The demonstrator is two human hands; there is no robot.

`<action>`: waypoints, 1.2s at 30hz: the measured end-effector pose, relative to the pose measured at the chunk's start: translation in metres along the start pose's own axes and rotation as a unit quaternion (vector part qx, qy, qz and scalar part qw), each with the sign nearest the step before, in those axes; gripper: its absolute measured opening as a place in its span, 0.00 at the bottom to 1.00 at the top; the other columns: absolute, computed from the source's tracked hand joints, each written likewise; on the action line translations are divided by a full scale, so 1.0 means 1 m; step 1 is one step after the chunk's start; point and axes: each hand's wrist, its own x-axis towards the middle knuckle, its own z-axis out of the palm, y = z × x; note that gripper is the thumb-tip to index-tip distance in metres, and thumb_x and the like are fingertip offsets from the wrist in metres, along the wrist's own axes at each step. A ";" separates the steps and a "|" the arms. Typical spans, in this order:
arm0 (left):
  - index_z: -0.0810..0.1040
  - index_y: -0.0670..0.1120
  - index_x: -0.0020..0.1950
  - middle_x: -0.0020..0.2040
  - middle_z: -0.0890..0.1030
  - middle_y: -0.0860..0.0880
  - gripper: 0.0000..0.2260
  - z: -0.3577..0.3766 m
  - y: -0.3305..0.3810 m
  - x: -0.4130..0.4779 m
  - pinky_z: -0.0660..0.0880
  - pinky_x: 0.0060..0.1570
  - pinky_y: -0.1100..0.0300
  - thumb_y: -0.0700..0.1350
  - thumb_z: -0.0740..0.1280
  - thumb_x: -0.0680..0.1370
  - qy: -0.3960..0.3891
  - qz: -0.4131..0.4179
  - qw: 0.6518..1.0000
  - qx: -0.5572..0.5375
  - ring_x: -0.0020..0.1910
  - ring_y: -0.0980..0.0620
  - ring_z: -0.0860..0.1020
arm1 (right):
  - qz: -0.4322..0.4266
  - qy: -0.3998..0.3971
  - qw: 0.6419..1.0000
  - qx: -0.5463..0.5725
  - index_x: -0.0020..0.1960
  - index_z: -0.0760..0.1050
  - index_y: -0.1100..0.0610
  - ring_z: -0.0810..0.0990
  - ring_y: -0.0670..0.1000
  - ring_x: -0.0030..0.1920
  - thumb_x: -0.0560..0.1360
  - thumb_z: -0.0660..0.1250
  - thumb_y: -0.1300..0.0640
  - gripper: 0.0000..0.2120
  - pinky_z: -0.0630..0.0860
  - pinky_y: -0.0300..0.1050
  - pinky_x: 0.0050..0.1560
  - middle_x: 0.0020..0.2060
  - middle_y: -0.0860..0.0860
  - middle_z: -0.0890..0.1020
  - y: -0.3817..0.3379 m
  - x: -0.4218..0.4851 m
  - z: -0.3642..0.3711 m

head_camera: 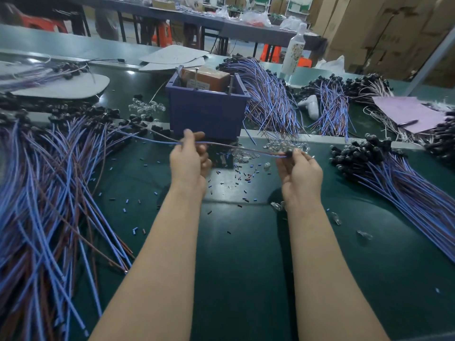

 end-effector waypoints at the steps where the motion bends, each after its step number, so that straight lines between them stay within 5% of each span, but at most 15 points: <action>1: 0.73 0.45 0.39 0.25 0.67 0.54 0.15 -0.003 0.004 0.002 0.57 0.20 0.69 0.49 0.57 0.83 0.025 0.044 0.999 -0.002 0.19 0.60 0.60 | -0.021 0.038 0.999 -0.003 0.42 0.67 0.57 0.76 0.46 0.30 0.80 0.58 0.65 0.09 0.78 0.35 0.31 0.38 0.53 0.74 -0.001 0.003 -0.003; 5: 0.73 0.46 0.35 0.25 0.67 0.55 0.16 -0.005 0.010 0.009 0.60 0.24 0.66 0.48 0.59 0.82 0.096 0.149 0.983 0.047 0.22 0.59 0.62 | -0.085 0.170 0.976 -0.106 0.47 0.68 0.57 0.73 0.46 0.34 0.79 0.57 0.65 0.04 0.72 0.34 0.33 0.43 0.53 0.74 -0.006 0.015 -0.015; 8: 0.74 0.47 0.35 0.27 0.69 0.52 0.17 0.005 0.003 0.010 0.64 0.33 0.61 0.49 0.60 0.82 0.084 0.185 0.968 0.146 0.27 0.56 0.66 | -0.207 0.192 0.915 -0.288 0.58 0.70 0.59 0.75 0.51 0.53 0.77 0.57 0.66 0.11 0.70 0.38 0.54 0.55 0.54 0.75 -0.004 0.011 -0.014; 11: 0.76 0.47 0.34 0.28 0.72 0.51 0.16 0.016 -0.004 0.007 0.67 0.38 0.57 0.49 0.62 0.81 0.022 0.193 0.956 0.219 0.28 0.54 0.69 | -0.359 0.066 0.834 -0.415 0.60 0.74 0.61 0.73 0.50 0.58 0.77 0.59 0.64 0.12 0.66 0.36 0.59 0.56 0.53 0.77 0.005 -0.009 0.000; 14: 0.76 0.47 0.34 0.27 0.73 0.52 0.16 0.020 -0.010 0.006 0.68 0.38 0.57 0.49 0.63 0.80 -0.003 0.202 0.945 0.257 0.27 0.55 0.70 | -0.334 -0.165 0.789 -0.489 0.57 0.78 0.61 0.77 0.49 0.52 0.80 0.60 0.59 0.11 0.69 0.36 0.54 0.52 0.53 0.82 0.023 -0.026 0.022; 16: 0.77 0.45 0.36 0.28 0.74 0.52 0.13 0.018 -0.015 0.005 0.70 0.37 0.59 0.48 0.64 0.80 -0.016 0.200 0.947 0.249 0.27 0.57 0.71 | -0.311 -0.228 0.762 -0.521 0.52 0.80 0.61 0.78 0.51 0.46 0.79 0.61 0.59 0.10 0.68 0.38 0.45 0.46 0.55 0.84 0.035 -0.033 0.032; 19: 0.78 0.40 0.46 0.34 0.77 0.51 0.07 0.014 -0.019 0.006 0.74 0.40 0.59 0.44 0.65 0.79 -0.049 0.183 0.951 0.243 0.32 0.58 0.74 | -0.283 -0.207 0.794 -0.497 0.48 0.80 0.60 0.77 0.50 0.41 0.78 0.62 0.60 0.08 0.66 0.37 0.40 0.42 0.54 0.84 0.046 -0.036 0.038; 24: 0.78 0.40 0.48 0.41 0.80 0.45 0.04 0.010 -0.025 0.006 0.77 0.51 0.52 0.40 0.65 0.79 -0.078 0.150 0.947 0.272 0.43 0.49 0.79 | -0.193 -0.187 0.858 -0.437 0.45 0.76 0.55 0.81 0.54 0.44 0.77 0.64 0.61 0.05 0.77 0.46 0.51 0.40 0.53 0.82 0.052 -0.032 0.034; 29: 0.78 0.42 0.46 0.35 0.78 0.51 0.04 0.008 -0.026 0.004 0.74 0.40 0.64 0.40 0.64 0.79 -0.079 0.160 0.941 0.288 0.34 0.58 0.76 | -0.181 -0.140 0.887 -0.401 0.42 0.74 0.55 0.81 0.55 0.45 0.77 0.64 0.61 0.05 0.76 0.55 0.53 0.40 0.55 0.82 0.055 -0.029 0.032; 32: 0.75 0.44 0.46 0.38 0.81 0.49 0.05 0.006 -0.024 0.004 0.76 0.47 0.57 0.41 0.62 0.80 -0.047 0.158 0.952 0.257 0.39 0.53 0.79 | -0.174 -0.084 0.915 -0.355 0.42 0.71 0.54 0.81 0.56 0.48 0.78 0.61 0.62 0.07 0.75 0.57 0.56 0.42 0.55 0.83 0.052 -0.026 0.032; 36: 0.75 0.45 0.48 0.35 0.80 0.52 0.06 0.003 -0.020 0.007 0.75 0.41 0.63 0.42 0.60 0.82 0.003 0.209 0.942 0.262 0.33 0.60 0.77 | -0.194 -0.090 0.908 -0.361 0.54 0.71 0.55 0.81 0.53 0.43 0.79 0.58 0.62 0.06 0.76 0.53 0.55 0.35 0.49 0.81 0.052 -0.027 0.029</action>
